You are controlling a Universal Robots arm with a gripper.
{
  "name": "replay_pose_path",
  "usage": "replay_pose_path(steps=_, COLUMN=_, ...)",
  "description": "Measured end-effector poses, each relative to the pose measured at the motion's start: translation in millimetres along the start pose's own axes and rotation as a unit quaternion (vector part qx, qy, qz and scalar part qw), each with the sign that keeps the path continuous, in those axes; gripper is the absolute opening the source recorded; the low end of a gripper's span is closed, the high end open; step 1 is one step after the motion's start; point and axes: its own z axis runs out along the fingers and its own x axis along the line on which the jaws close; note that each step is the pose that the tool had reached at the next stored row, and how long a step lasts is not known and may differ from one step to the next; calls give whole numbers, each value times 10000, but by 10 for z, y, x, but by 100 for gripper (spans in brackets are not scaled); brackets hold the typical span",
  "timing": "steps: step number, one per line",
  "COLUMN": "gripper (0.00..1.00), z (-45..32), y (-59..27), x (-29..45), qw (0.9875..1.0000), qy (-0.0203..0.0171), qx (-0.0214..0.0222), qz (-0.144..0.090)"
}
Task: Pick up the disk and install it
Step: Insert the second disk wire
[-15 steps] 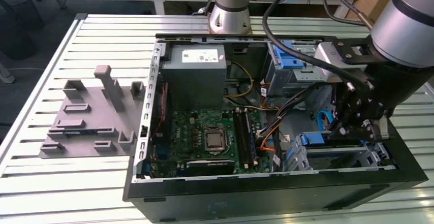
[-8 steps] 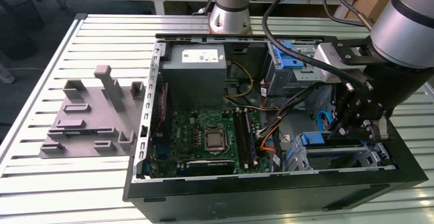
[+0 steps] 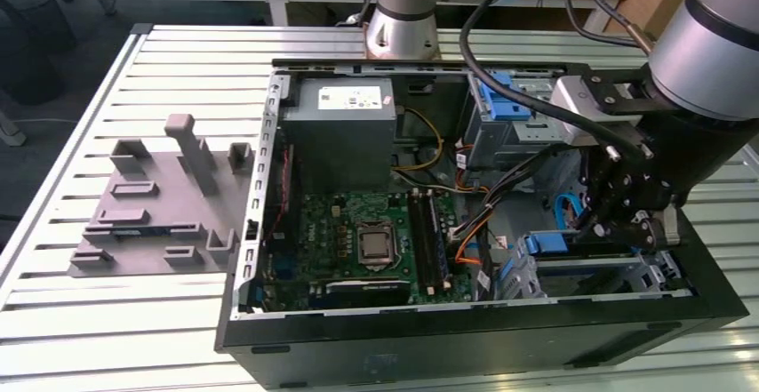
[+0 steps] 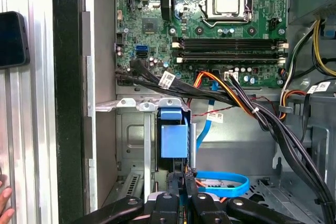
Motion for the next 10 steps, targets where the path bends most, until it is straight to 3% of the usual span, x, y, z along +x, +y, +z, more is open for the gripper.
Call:
replay_pose_path(steps=8, gripper=16, z=2, y=-5, x=0, qw=10000, qy=2, qx=0, qz=65)
replay_pose_path(steps=10, gripper=16, z=2, y=-5, x=1, qw=10000, qy=-12, qx=0, qz=66)
